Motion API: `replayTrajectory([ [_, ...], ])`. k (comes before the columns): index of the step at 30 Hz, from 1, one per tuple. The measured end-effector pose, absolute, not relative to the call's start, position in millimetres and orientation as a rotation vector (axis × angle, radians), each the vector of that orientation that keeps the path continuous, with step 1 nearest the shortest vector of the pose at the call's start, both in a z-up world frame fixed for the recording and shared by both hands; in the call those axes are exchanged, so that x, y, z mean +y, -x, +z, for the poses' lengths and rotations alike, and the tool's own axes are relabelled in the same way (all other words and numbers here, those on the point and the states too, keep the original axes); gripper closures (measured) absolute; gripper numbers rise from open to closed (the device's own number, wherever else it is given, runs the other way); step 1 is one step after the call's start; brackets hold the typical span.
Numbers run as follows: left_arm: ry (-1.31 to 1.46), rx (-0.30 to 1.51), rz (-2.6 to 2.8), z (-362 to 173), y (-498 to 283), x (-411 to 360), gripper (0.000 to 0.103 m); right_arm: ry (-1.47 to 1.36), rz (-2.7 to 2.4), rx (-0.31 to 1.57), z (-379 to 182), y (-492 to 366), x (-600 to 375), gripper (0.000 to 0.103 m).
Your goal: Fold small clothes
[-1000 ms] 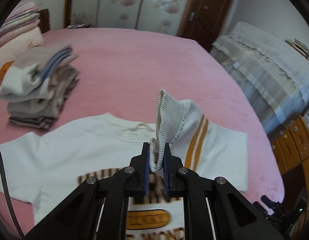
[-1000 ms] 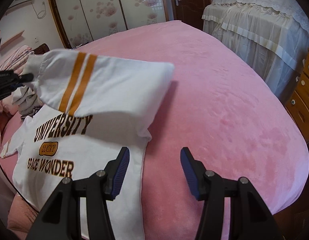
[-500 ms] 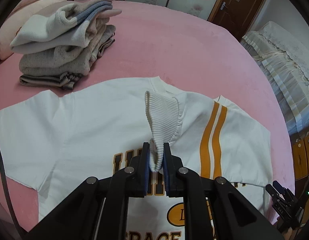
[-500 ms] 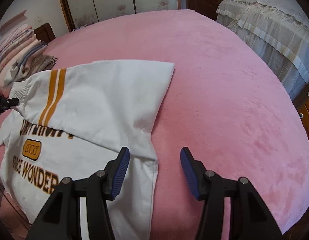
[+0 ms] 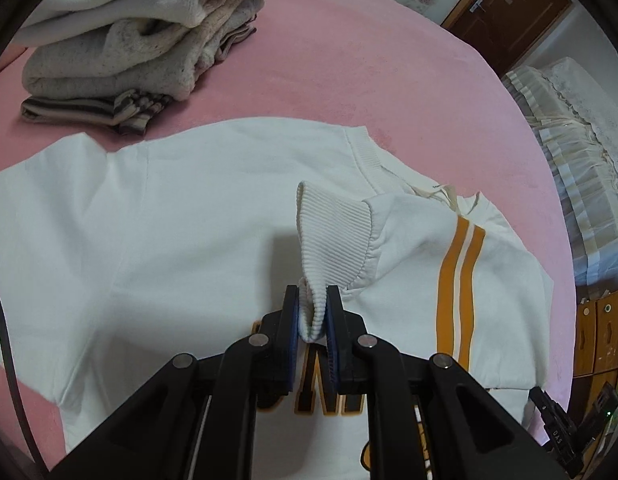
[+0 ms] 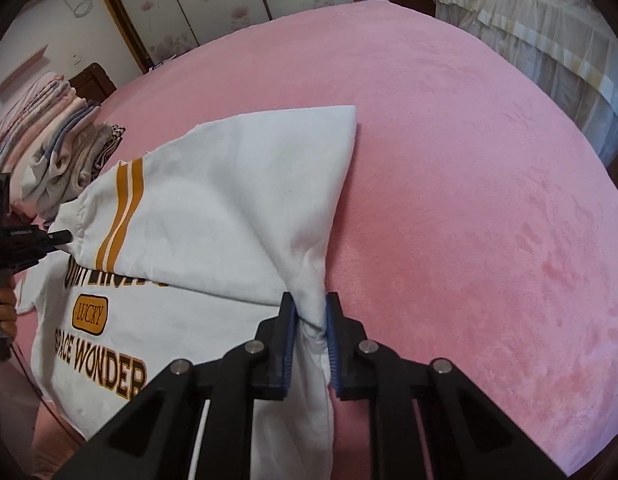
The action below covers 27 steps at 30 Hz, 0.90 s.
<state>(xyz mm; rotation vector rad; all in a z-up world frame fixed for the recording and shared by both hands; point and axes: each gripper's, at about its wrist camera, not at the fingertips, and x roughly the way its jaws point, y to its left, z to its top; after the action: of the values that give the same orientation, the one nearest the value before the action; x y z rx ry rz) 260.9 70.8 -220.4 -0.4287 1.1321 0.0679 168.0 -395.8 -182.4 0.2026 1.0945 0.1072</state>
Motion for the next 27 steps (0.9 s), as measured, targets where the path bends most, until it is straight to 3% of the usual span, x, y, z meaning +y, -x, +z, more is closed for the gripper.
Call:
replayTrajectory([
  [2,0.415,1.137,0.07,-221.7,-261.5,69.4,0.093,-0.16,0.082,1.129,-185.8,-168.3,-394.0,0.085],
  [7,0.443,1.142,0.06,-226.0,-252.4,75.6,0.093,-0.19,0.082,1.074,-159.3,-168.8,-401.3,0.052],
  [9,0.45,1.142,0.054,-227.6,-249.8,78.1,0.092,-0.222,0.083,1.036,-145.6,-178.3,-408.6,0.047],
  [13,0.468,1.148,0.049,-234.2,-253.1,81.6,0.092,-0.217,0.03,1.019,-140.0,-224.0,-420.4,0.046],
  [20,0.463,1.146,0.046,-234.2,-253.0,81.0,0.09,-0.244,0.029,1.097,-177.5,-305.0,-436.8,0.048],
  [21,0.465,1.147,0.046,-234.5,-253.3,81.2,0.09,-0.258,0.042,1.112,-183.4,-311.7,-437.8,0.049],
  [23,0.467,1.147,0.046,-234.6,-254.6,81.9,0.09,-0.262,0.065,1.139,-193.1,-323.1,-436.6,0.062],
  [24,0.465,1.147,0.046,-234.5,-254.6,82.0,0.09,-0.251,0.083,1.145,-194.8,-327.0,-435.0,0.088],
  [25,0.461,1.147,0.047,-234.2,-254.5,82.0,0.089,-0.219,0.09,1.147,-194.7,-330.8,-430.8,0.099],
  [27,0.436,1.146,0.052,-234.3,-255.0,79.8,0.089,-0.079,0.066,1.123,-188.6,-334.5,-416.9,0.099],
])
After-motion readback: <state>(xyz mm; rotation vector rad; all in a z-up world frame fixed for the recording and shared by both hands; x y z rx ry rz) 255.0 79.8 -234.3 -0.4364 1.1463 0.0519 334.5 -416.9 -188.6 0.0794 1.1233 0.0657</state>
